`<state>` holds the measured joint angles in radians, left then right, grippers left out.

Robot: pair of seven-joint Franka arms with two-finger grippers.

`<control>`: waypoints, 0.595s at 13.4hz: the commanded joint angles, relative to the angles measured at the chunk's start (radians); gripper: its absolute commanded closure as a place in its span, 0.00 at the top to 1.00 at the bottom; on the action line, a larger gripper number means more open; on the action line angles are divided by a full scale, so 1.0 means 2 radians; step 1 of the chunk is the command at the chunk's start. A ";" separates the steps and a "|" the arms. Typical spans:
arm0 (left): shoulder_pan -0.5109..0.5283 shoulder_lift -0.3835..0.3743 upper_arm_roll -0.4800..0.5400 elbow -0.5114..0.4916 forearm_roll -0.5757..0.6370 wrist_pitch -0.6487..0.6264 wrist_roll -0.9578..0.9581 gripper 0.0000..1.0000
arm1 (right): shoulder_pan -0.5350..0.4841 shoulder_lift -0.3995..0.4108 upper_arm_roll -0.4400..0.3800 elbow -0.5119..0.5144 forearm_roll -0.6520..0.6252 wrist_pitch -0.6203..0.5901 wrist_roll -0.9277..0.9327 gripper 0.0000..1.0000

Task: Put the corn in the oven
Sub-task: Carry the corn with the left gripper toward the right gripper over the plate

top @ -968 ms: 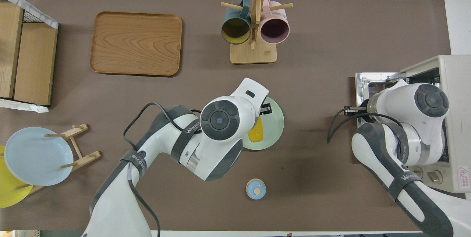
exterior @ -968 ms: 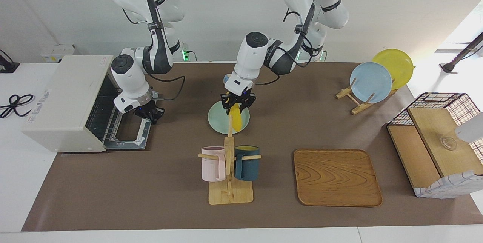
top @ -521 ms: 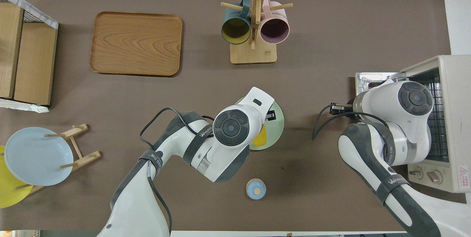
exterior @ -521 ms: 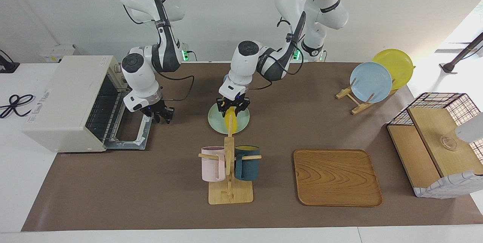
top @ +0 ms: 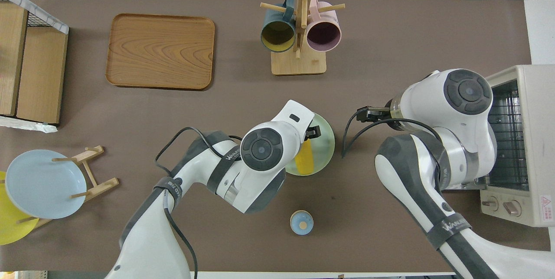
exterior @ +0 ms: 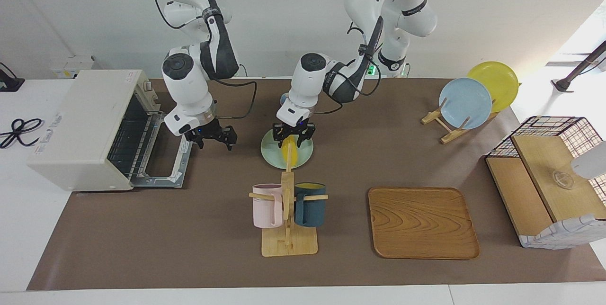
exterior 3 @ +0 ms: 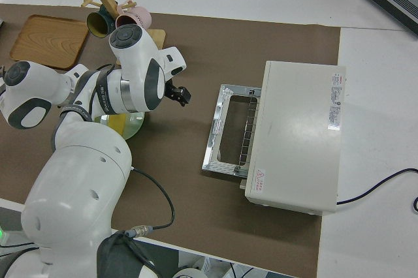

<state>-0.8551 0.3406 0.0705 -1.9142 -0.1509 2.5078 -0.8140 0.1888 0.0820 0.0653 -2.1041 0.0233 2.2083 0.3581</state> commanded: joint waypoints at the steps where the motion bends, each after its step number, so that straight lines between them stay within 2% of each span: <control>1: 0.039 -0.064 0.000 -0.002 -0.002 -0.078 0.039 1.00 | 0.008 0.007 -0.004 0.022 0.011 -0.018 0.007 1.00; 3: 0.077 -0.084 0.000 0.027 -0.002 -0.143 0.081 1.00 | 0.021 0.007 -0.004 0.024 0.011 -0.018 0.016 1.00; 5: 0.116 -0.084 0.001 0.071 -0.002 -0.204 0.123 1.00 | 0.045 0.007 -0.004 0.030 0.008 -0.017 0.049 1.00; 8: 0.192 -0.084 0.001 0.116 0.015 -0.261 0.192 1.00 | 0.116 0.033 -0.004 0.085 0.002 -0.026 0.124 1.00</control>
<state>-0.5398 0.1566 0.0818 -1.7353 -0.1446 2.0538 -0.5006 0.3584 0.1003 0.0646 -2.0202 0.0234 2.1919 0.5397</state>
